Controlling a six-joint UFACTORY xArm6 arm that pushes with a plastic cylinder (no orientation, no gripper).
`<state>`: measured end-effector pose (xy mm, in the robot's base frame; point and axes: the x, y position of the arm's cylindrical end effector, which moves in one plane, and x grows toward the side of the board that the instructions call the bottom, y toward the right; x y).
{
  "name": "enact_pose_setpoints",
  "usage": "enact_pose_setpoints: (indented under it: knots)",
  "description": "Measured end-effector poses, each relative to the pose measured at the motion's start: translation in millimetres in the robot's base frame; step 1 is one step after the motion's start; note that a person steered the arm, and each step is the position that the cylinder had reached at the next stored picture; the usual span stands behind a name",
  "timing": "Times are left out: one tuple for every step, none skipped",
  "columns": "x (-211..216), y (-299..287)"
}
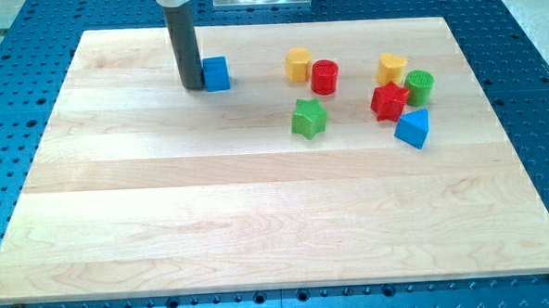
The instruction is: Push the green star into the red star
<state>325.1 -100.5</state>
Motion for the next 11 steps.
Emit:
enact_pose_setpoints:
  knots:
    - [2, 5]
    - [48, 5]
    - [76, 9]
    - [90, 33]
    - [90, 102]
    - [90, 109]
    - [85, 150]
    - [84, 162]
    - [84, 187]
    - [81, 192]
    - [102, 187]
